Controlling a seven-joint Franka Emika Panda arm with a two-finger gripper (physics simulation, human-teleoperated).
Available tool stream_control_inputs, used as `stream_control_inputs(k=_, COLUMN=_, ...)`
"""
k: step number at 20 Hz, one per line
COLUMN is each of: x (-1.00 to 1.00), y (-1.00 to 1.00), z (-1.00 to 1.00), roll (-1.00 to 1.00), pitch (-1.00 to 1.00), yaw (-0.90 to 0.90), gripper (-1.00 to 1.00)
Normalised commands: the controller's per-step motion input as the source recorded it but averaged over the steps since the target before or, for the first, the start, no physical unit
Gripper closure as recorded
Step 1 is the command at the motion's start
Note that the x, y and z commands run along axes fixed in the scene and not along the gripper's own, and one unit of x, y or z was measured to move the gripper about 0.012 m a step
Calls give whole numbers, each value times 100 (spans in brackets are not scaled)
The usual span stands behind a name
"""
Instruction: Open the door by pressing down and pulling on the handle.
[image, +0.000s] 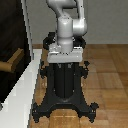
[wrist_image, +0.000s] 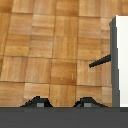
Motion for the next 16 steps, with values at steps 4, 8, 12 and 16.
stream_control_inputs(k=4, x=0, y=0, z=0, roll=0, pitch=0, yaw=0, gripper=-100)
stream_control_inputs(k=8, x=0, y=0, z=0, roll=0, pitch=0, yaw=0, gripper=-100)
stream_control_inputs(k=12, x=0, y=0, z=50, roll=0, pitch=0, yaw=0, gripper=-100)
stream_control_inputs(k=16, x=0, y=0, z=75, roll=0, pitch=0, yaw=0, gripper=-100)
